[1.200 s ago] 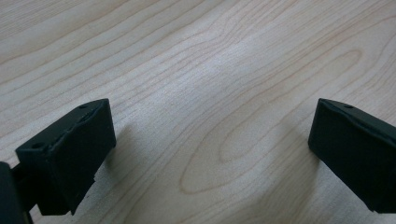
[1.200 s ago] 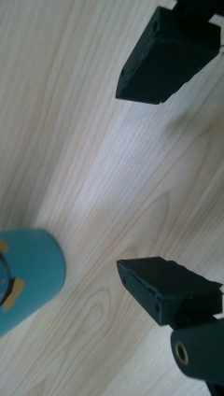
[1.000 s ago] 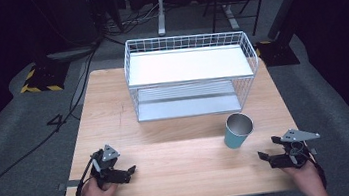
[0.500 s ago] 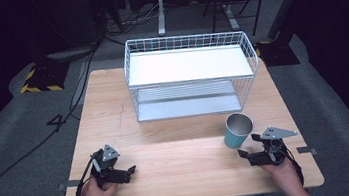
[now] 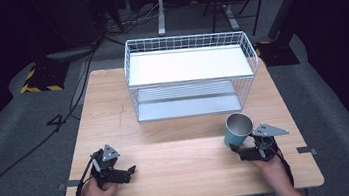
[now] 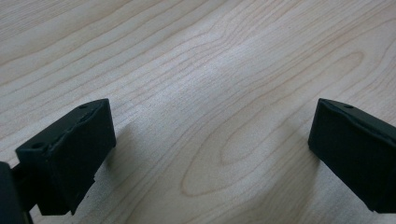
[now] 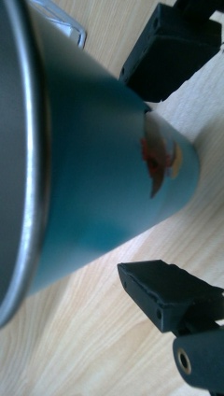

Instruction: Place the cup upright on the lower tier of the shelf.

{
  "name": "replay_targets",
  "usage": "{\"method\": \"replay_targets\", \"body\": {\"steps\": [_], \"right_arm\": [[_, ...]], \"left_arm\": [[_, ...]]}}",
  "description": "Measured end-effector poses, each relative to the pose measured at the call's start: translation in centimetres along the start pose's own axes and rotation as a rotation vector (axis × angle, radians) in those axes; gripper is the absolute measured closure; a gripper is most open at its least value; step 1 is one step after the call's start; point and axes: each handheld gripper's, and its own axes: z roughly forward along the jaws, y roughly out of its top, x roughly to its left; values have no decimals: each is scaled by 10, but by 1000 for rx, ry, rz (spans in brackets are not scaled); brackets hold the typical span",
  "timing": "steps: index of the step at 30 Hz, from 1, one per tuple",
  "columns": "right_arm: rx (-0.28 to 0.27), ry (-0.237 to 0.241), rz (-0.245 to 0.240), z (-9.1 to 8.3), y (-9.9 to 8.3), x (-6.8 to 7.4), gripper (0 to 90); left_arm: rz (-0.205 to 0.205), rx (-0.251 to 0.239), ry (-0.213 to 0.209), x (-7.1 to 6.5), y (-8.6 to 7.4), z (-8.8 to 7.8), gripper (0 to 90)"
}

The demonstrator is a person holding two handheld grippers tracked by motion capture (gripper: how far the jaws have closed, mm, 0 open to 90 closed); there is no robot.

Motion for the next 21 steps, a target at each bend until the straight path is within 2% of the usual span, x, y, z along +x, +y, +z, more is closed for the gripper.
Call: {"method": "replay_targets", "body": {"steps": [5, 12, 14, 21], "right_arm": [[-14, -20, 11, 7, -1, 1, 145], [2, -40, 33, 16, -3, 2, 155], [-8, -38, 15, 17, -3, 2, 156], [24, -72, -2, 21, -1, 5, 183]], "left_arm": [[0, 0, 0, 0, 0, 0, 12], [0, 0, 0, 0, 0, 0, 12], [0, 0, 0, 0, 0, 0, 12], [0, 0, 0, 0, 0, 0, 12]]}}
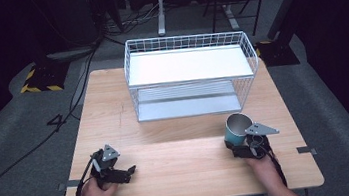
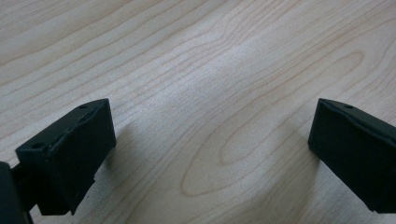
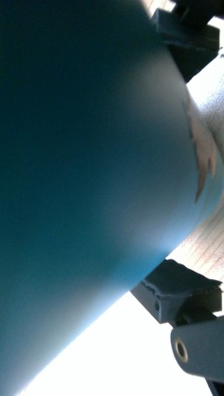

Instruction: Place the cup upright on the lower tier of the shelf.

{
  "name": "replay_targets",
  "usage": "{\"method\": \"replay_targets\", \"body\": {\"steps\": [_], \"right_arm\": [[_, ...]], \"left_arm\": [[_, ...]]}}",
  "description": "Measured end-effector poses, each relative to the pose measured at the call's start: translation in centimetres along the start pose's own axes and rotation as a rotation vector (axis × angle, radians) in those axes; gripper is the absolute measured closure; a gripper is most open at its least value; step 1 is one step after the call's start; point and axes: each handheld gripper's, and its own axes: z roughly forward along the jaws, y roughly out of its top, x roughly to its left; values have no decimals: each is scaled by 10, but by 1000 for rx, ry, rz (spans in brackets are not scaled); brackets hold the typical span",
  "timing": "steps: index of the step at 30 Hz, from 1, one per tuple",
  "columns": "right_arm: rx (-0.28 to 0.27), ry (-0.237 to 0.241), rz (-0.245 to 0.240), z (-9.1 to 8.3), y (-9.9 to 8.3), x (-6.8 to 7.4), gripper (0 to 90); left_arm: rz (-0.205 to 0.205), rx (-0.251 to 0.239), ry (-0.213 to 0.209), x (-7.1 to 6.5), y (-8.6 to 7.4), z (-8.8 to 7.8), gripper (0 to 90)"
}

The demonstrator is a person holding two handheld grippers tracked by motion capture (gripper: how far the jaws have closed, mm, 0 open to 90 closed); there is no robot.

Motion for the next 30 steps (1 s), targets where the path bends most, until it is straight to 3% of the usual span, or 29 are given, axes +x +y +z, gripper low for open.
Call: {"method": "replay_targets", "body": {"steps": [6, 15, 19, 30], "right_arm": [[-1, -13, -5, 0, 0, 1, 237], [-9, -20, -26, 0, 0, 2, 246], [-17, -12, -10, -1, 1, 1, 247], [-55, 8, -17, -9, 18, 0, 248]], "left_arm": [[0, 0, 0, 0, 0, 0, 12], [0, 0, 0, 0, 0, 0, 12], [0, 0, 0, 0, 0, 0, 12], [0, 0, 0, 0, 0, 0, 12]]}}
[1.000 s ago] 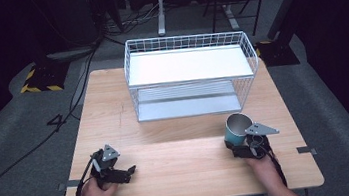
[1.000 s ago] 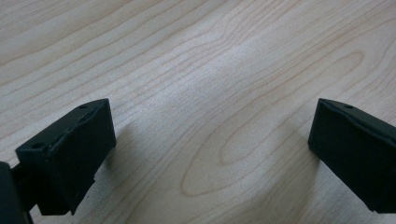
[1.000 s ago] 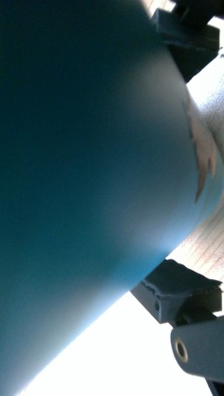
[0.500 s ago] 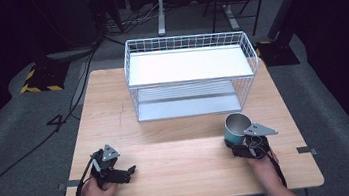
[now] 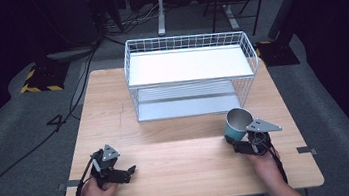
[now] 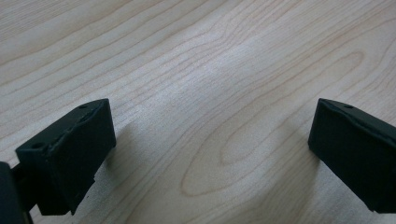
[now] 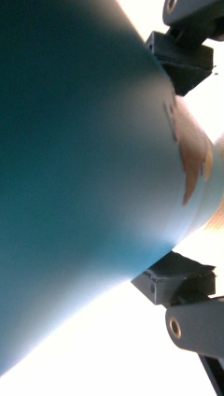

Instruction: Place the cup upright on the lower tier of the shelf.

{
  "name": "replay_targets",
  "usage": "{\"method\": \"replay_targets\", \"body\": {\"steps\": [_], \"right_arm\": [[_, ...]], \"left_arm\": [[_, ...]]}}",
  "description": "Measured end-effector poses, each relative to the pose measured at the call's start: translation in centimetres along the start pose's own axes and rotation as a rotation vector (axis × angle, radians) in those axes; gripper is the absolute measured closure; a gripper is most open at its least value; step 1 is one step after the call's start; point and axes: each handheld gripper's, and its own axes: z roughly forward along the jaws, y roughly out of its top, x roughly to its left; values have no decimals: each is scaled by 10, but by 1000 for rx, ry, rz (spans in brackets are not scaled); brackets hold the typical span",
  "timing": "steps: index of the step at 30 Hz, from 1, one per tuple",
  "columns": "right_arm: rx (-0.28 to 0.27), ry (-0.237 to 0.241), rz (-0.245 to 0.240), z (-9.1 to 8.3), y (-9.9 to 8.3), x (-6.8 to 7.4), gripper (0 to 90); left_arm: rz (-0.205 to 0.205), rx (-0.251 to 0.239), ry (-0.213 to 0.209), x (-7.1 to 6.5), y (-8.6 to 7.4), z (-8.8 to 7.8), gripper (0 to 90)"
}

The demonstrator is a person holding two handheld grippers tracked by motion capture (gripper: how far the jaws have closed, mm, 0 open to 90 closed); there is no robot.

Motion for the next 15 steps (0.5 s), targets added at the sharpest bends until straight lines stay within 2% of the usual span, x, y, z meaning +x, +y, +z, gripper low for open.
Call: {"method": "replay_targets", "body": {"steps": [15], "right_arm": [[-33, 37, -6, 13, 38, 2, 248]], "left_arm": [[1, 0, 2, 0, 0, 0, 12]]}}
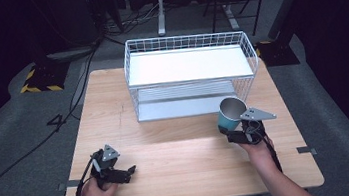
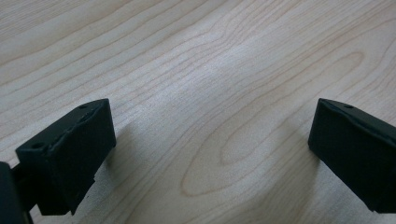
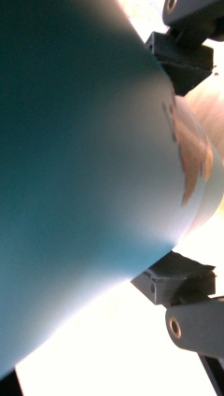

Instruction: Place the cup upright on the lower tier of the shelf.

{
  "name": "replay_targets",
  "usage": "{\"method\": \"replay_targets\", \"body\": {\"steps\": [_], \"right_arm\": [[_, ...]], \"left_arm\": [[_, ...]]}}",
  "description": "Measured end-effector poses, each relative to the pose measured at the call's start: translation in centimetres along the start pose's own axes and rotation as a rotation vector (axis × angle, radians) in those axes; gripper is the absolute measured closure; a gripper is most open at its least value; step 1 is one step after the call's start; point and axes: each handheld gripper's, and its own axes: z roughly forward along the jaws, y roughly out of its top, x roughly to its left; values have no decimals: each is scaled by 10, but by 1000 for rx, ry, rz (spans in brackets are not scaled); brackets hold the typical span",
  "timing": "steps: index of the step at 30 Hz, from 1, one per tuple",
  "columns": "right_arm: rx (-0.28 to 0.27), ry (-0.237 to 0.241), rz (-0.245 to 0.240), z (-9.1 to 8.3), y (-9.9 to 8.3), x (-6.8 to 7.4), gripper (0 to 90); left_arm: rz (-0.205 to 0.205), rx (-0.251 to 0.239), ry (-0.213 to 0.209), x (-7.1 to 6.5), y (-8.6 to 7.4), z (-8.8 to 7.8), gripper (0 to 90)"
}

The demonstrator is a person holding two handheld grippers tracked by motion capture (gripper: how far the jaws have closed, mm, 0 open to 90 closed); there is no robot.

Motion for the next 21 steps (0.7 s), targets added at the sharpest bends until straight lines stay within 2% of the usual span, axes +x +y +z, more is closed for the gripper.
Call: {"method": "replay_targets", "body": {"steps": [10, 17, 21], "right_arm": [[-11, 23, -8, 25, 25, 6, 248], [-15, 28, -14, 43, 36, 11, 249], [-13, 25, -2, 55, 42, 13, 248]], "left_arm": [[-9, 2, 9, -1, -1, -1, 13], [-14, 2, 8, -1, -1, -1, 13], [-9, 2, 9, -1, -1, -1, 13]]}}
